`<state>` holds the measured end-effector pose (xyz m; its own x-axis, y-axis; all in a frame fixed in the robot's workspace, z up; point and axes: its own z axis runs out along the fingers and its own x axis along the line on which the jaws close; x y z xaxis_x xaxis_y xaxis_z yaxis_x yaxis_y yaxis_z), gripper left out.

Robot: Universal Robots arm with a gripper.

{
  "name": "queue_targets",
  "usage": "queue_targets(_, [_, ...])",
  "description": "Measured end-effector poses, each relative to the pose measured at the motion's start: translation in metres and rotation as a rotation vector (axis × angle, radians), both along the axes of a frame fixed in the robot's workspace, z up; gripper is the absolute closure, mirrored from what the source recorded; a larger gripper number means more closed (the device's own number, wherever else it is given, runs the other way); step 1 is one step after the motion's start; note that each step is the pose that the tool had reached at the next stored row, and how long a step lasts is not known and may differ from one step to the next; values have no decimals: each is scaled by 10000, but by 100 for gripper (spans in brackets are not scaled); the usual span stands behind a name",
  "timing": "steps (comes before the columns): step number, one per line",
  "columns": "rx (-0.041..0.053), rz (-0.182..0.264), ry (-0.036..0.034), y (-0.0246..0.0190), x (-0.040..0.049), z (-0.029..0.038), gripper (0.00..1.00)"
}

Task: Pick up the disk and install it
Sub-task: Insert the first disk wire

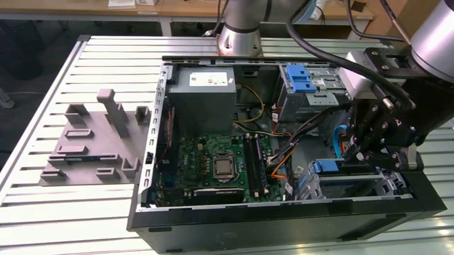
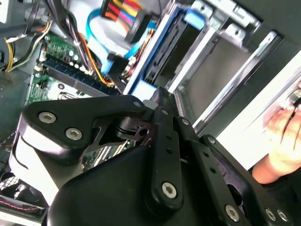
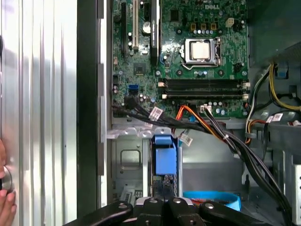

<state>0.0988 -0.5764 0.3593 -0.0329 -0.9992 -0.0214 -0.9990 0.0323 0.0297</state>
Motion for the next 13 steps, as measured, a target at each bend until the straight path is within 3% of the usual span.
queue_targets(4, [2,0,0,26,96,-1,89])
queue_targets(13, [0,2,-3,173,199,-2,89])
